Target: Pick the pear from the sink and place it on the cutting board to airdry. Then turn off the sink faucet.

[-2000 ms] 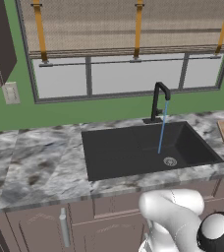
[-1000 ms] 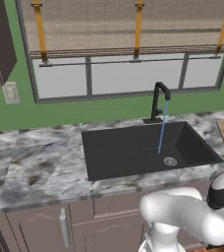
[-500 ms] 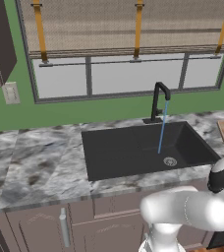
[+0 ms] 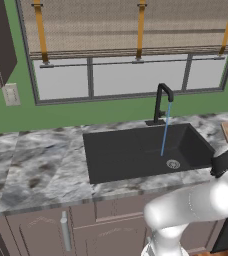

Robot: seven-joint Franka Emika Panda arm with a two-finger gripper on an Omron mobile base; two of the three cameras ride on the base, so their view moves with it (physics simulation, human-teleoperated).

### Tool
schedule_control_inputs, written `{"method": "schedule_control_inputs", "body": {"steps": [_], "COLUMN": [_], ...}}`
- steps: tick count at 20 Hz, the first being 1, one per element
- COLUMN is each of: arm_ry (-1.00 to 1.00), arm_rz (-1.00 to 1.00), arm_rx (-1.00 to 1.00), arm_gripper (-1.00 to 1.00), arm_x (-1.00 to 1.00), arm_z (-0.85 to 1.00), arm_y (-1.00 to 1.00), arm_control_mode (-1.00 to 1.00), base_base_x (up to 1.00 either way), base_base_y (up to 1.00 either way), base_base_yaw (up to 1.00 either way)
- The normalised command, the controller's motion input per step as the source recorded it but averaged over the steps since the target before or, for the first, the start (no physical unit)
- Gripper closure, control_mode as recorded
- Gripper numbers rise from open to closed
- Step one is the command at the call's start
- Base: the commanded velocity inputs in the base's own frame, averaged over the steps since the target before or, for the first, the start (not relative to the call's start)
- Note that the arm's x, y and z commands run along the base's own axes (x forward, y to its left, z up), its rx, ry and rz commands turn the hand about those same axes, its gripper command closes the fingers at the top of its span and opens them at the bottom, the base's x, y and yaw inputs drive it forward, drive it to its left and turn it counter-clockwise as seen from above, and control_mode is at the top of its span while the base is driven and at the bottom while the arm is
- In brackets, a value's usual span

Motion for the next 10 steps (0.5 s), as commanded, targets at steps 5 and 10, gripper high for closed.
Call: {"method": "schedule_control_inputs", "body": {"steps": [5,10], "arm_ry": [0.00,0.00], "arm_rz": [0.00,0.00], "arm_rx": [0.00,0.00], "arm_gripper": [1.00,1.00], "arm_x": [0.30,0.31], "arm_z": [-0.01,-0.08], "arm_y": [-0.31,-0.20], "arm_control_mode": [-1.00,-1.00], "base_base_x": [0.00,0.00], "base_base_y": [0.00,0.00], "base_base_yaw": [0.00,0.00]}}
